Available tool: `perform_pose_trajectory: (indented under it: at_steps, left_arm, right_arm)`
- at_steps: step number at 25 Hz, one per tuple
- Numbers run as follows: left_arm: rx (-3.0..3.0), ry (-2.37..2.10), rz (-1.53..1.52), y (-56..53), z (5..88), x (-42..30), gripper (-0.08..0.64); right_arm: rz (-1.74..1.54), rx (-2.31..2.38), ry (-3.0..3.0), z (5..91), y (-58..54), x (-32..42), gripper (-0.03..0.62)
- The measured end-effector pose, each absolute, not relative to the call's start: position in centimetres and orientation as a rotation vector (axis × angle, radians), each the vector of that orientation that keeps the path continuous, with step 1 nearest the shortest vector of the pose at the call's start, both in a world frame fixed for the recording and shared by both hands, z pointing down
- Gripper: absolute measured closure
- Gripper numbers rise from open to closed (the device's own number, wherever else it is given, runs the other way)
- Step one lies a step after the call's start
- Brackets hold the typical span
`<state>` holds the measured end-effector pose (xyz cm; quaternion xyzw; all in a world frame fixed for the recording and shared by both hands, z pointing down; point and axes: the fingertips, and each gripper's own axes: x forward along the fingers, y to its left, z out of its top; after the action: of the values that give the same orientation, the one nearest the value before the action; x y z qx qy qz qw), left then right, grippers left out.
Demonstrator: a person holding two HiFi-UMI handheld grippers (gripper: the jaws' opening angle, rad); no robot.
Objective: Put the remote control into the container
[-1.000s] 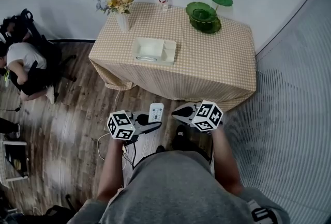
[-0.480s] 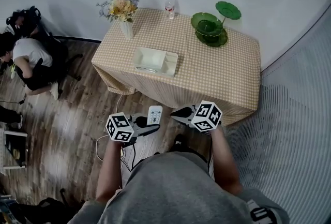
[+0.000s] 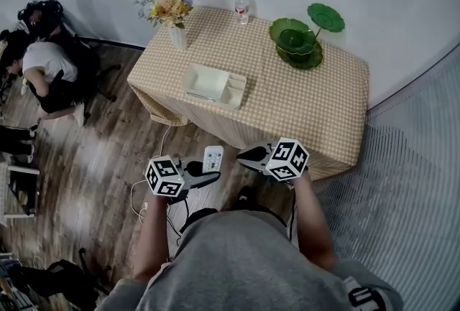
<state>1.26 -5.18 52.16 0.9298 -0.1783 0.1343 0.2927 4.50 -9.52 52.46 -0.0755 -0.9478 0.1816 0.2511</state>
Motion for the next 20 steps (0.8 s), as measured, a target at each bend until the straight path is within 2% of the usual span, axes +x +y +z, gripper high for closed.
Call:
perform_pose_trajectory:
  at_steps: [20]
  left_arm:
    - [2.462, -0.425, 0.365, -8.7, 53.4, 3.5, 0.471]
  right_arm:
    - [0.558, -0.178, -2.550, 54.3, -13.1, 7.0, 0.569]
